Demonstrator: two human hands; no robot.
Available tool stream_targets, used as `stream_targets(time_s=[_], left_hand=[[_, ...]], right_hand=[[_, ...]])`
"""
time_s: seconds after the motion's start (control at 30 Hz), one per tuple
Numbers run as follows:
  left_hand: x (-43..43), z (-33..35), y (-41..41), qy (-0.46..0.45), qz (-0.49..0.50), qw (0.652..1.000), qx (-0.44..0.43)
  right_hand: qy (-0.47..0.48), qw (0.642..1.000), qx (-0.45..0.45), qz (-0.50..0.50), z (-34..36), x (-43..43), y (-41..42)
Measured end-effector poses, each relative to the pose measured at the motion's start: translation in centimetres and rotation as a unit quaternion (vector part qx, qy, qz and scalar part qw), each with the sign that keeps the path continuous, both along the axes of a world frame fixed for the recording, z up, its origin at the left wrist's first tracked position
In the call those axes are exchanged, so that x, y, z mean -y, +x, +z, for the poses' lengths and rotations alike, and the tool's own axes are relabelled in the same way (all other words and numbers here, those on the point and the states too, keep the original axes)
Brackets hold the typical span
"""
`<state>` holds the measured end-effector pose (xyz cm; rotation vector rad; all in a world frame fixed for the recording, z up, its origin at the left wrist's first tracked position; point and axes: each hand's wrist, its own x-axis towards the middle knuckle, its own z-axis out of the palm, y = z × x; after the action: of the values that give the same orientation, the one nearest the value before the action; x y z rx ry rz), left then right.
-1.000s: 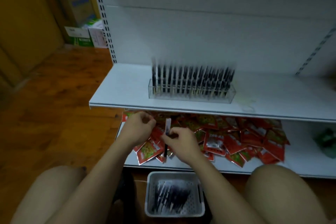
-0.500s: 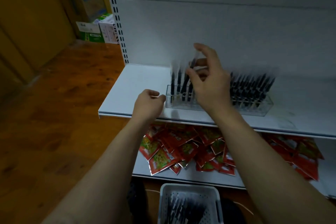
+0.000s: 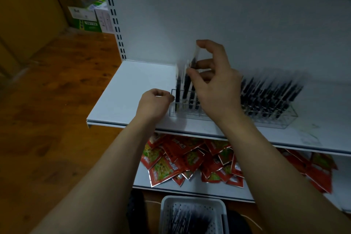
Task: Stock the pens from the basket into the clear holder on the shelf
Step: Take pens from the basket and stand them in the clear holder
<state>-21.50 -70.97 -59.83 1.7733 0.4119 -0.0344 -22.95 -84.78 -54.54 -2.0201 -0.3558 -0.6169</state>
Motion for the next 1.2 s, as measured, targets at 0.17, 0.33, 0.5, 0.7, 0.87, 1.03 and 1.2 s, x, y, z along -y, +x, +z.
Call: stream_targets(time_s=[0.17, 0.33, 0.5, 0.7, 0.87, 1.03, 1.2], left_hand=[[0.6, 0.3, -0.3, -0.003, 0.01, 1.0, 0.009], [0.7, 0.2, -0.3, 0.005, 0.019, 1.0, 0.01], [1.1, 0.2, -0.7, 0.039, 0.017, 0.999, 0.029], [0.8, 0.6, -2.9, 0.049, 0.032, 0.997, 0.043], [1.8, 0.2, -7.6, 0.084, 0.019, 0.995, 0.05], [4.2, -4.6, -13.2, 0.112, 0.011, 0.993, 0.047], [4.9, -10.8, -18.3, 0.115, -0.06, 0.99, -0.049]], right_hand=[[-0.054, 0.999, 0.003, -0.007, -0.2, 0.0, 0.0], [-0.178, 0.984, -0.018, -0.013, -1.3, 0.9, -0.3], [-0.312, 0.947, -0.073, -0.008, -1.3, 2.5, -1.4], [-0.254, 0.962, -0.099, -0.014, -1.9, 3.4, -4.1], [-0.265, 0.95, -0.168, -0.005, -3.9, 4.1, -8.1], [-0.344, 0.898, -0.271, 0.04, -7.7, 4.8, -12.3], [-0.344, 0.849, -0.395, 0.069, -13.9, 6.0, -15.4]])
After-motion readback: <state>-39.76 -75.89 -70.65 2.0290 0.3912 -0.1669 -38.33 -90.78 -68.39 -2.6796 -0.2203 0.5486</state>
